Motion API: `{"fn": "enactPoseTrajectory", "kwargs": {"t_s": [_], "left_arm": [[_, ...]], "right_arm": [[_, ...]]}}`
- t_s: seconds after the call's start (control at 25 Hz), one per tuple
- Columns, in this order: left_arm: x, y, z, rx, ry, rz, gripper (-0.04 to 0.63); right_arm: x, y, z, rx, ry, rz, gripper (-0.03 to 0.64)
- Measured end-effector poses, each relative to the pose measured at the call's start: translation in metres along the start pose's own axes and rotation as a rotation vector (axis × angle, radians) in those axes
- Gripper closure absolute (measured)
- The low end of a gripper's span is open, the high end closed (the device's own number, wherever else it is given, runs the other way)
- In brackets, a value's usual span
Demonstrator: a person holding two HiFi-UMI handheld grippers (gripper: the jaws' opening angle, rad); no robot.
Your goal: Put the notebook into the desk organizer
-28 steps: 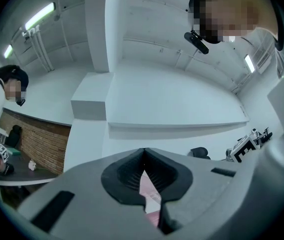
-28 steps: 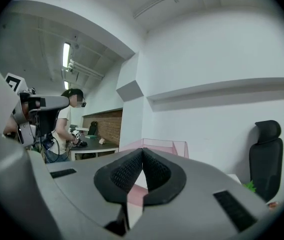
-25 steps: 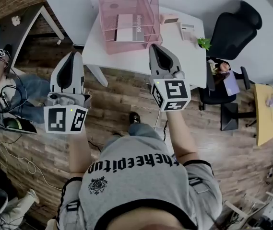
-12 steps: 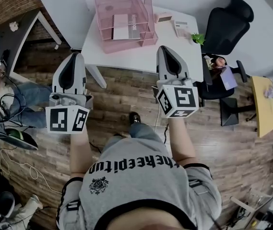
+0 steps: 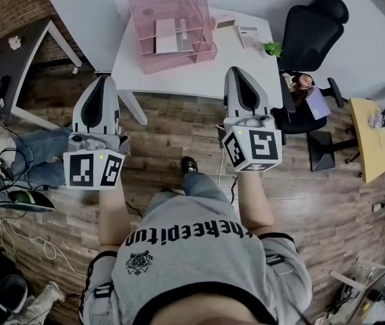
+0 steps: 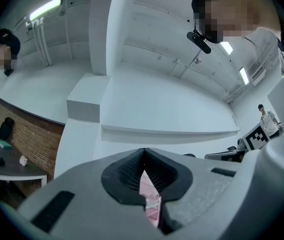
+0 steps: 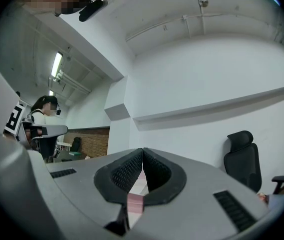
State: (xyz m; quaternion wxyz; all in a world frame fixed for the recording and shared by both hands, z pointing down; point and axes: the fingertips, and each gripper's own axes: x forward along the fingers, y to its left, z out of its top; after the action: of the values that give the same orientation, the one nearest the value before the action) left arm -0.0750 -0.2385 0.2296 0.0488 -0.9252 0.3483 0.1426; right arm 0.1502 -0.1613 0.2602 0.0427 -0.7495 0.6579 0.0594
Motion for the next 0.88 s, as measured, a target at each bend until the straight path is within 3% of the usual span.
{"fn": "enactPoseTrajectory", "kwargs": {"t_s": [0.88], "left_arm": [[-0.025,-0.022,0.007,-0.015,-0.012,-0.061,0.592]], "right_arm": [[-0.048,0.009,0.011,-0.006,-0.029,-0.05,0.614]]}}
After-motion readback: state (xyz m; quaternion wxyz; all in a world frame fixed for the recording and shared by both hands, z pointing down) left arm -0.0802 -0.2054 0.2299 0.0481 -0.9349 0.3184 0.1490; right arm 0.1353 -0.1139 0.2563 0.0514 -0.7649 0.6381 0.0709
